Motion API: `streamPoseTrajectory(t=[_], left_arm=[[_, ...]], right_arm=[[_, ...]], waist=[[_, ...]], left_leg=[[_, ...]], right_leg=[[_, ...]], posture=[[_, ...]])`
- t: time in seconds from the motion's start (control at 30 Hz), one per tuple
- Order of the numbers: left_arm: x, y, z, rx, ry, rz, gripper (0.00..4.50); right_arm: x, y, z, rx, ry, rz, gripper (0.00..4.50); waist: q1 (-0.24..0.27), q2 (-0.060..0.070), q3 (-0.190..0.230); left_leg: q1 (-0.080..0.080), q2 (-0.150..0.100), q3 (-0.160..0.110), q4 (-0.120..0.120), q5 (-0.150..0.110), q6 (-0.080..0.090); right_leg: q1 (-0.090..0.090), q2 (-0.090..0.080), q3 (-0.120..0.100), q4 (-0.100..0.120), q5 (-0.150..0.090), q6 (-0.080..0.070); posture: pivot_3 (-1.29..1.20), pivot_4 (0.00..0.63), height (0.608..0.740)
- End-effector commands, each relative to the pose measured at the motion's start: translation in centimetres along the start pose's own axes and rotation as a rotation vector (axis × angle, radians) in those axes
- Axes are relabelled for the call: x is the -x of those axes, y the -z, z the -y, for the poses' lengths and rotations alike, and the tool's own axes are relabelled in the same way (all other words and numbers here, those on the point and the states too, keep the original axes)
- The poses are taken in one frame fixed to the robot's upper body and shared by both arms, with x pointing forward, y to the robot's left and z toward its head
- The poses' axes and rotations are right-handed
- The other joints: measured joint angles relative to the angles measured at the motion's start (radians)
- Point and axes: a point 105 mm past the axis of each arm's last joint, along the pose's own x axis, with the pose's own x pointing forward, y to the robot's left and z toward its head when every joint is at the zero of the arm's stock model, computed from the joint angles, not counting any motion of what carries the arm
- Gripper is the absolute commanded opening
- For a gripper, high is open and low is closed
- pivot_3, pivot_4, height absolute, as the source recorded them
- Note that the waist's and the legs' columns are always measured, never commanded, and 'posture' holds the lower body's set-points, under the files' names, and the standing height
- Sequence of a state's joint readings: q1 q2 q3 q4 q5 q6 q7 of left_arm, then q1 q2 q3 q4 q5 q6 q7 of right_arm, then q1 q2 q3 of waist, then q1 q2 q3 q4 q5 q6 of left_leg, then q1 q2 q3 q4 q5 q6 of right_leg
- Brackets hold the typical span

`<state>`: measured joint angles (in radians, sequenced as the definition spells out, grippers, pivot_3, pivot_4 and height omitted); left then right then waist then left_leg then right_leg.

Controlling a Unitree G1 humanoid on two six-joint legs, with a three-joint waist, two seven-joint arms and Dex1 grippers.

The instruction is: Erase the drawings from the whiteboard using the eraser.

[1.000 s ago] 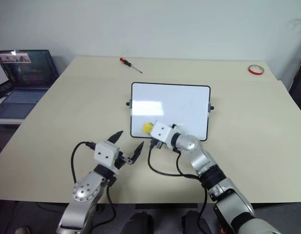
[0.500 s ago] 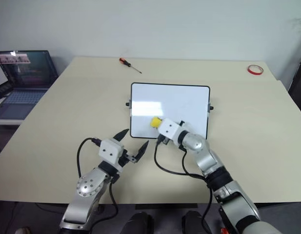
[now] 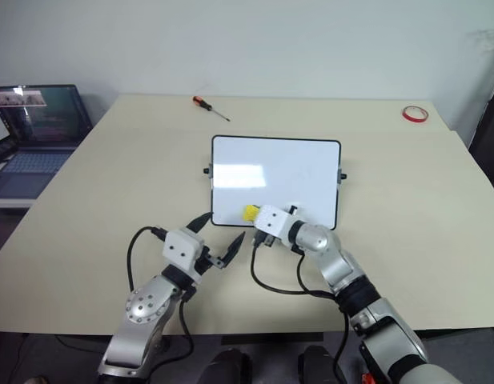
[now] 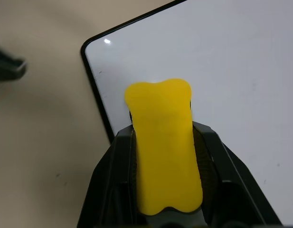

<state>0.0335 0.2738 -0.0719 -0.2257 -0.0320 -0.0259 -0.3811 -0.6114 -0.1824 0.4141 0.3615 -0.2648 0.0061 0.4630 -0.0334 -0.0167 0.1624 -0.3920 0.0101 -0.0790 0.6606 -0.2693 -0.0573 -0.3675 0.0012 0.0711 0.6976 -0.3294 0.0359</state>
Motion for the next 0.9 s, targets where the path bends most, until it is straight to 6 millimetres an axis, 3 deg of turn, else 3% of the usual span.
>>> streamPoseTrajectory(t=[0.03, 0.3, 0.47, 0.57, 0.7, 0.9], left_arm=[[0.0, -0.8, -0.1, -0.011, -0.008, 0.035, 4.5], [-0.2, -0.8, 0.0, -0.008, -0.004, 0.039, 4.5], [-0.2, -0.8, 0.0, -0.007, -0.004, 0.039, 4.5], [-0.2, -1.0, -0.1, -0.01, -0.001, 0.044, 4.5], [-0.6, -1.2, -0.2, -0.018, 0.013, 0.057, 4.5], [-3.0, -1.9, -0.2, -0.015, 0.143, 0.094, 4.5]], right_arm=[[-0.3, -0.4, 2.7, 0.022, 0.132, -0.008, 1.23], [-1.7, -2.2, 4.2, 0.031, 0.21, 0.032, 1.23], [-0.5, -1.9, 4.3, -0.004, 0.199, 0.062, 1.23], [0.7, -4.0, 3.1, -0.114, 0.109, 0.207, 1.23], [3.3, -5.2, 3.5, -0.13, 0.113, 0.271, 1.23], [8.9, -3.3, 6.8, -0.17, 0.314, 0.145, 1.23]], waist=[[0.0, 0.0, 0.0], [0.0, 0.001, 0.0], [0.003, 0.001, 0.001], [0.004, 0.001, 0.001], [-0.001, 0.002, 0.002], [0.009, 0.002, 0.002]], left_leg=[[0.0, 0.0, 0.0, 0.0, 0.0, 0.0], [-0.001, 0.0, 0.0, 0.0, 0.0, 0.0], [-0.002, 0.0, 0.0, 0.0, 0.0, 0.0], [-0.004, -0.001, -0.001, 0.0, 0.0, 0.0], [-0.007, 0.0, -0.001, -0.001, 0.0, 0.0], [-0.007, -0.001, -0.002, -0.001, 0.0, 0.0]], right_leg=[[0.0, 0.0, 0.0, 0.0, 0.0, 0.0], [-0.001, 0.0, 0.0, 0.0, 0.0, 0.0], [-0.001, 0.0, 0.0, -0.001, 0.0, 0.0], [-0.002, -0.001, -0.001, -0.002, 0.0, 0.0], [-0.005, -0.001, -0.001, -0.003, 0.0, 0.0], [-0.004, -0.001, -0.001, -0.004, 0.0, 0.0]], posture=[[0.0, 0.15, 0.74], [0.0, 0.15, 0.74], [0.0, 0.15, 0.74], [0.0, 0.15, 0.74], [0.0, 0.15, 0.74], [0.0, 0.15, 0.74]])
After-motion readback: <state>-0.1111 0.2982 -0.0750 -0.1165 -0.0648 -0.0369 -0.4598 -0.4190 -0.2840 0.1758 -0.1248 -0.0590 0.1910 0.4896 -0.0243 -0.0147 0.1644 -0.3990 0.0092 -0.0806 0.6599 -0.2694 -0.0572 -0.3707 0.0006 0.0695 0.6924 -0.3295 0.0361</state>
